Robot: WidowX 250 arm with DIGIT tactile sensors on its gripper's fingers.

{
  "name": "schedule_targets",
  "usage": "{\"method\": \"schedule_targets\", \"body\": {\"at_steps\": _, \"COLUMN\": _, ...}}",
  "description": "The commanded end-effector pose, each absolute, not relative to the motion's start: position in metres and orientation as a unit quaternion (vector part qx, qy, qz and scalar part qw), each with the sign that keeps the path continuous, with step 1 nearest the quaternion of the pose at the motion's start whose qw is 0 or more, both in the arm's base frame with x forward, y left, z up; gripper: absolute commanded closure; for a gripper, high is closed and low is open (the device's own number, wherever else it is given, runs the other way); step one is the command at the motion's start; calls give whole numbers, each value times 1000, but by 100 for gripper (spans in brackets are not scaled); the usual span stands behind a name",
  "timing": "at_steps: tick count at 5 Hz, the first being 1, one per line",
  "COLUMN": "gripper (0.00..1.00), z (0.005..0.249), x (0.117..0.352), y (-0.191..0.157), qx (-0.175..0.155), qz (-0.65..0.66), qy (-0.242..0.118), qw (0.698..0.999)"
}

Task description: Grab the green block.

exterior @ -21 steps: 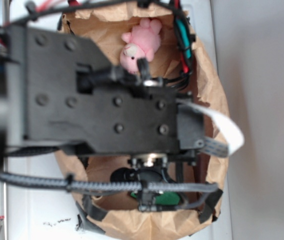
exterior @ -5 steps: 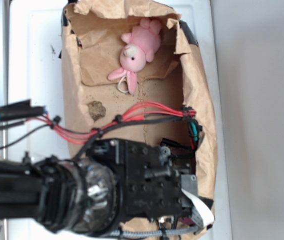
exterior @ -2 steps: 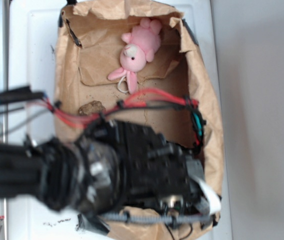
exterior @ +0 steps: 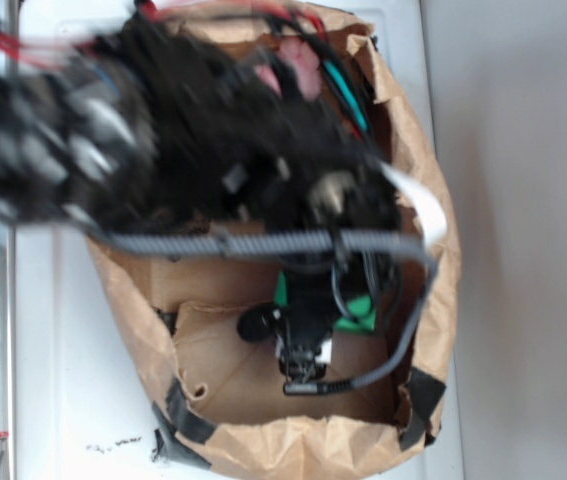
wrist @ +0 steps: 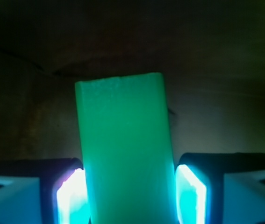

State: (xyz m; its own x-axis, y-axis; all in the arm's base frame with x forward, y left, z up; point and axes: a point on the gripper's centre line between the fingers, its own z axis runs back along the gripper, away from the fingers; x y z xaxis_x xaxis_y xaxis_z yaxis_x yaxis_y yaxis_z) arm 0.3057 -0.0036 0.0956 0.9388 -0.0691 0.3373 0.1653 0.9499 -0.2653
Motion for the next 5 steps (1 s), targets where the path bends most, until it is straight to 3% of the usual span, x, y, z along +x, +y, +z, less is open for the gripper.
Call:
{"method": "schedule_targets", "body": {"at_steps": 1, "gripper": 100, "z": 157, "x": 284, "y": 17, "qx": -92, "qz": -19, "qy": -169, "qw": 981}}
{"method": "schedule_targets", "body": {"at_steps": 3, "gripper": 100, "z": 189, "x": 263, "y": 19, "qx": -58, "qz": 1, "qy": -164, "qw": 985}}
{"method": "schedule_targets", "body": {"at_steps": 5, "gripper": 100, "z": 197, "x": 269, "y": 15, "qx": 4, "qz": 39, "qy": -136, "qw": 990}}
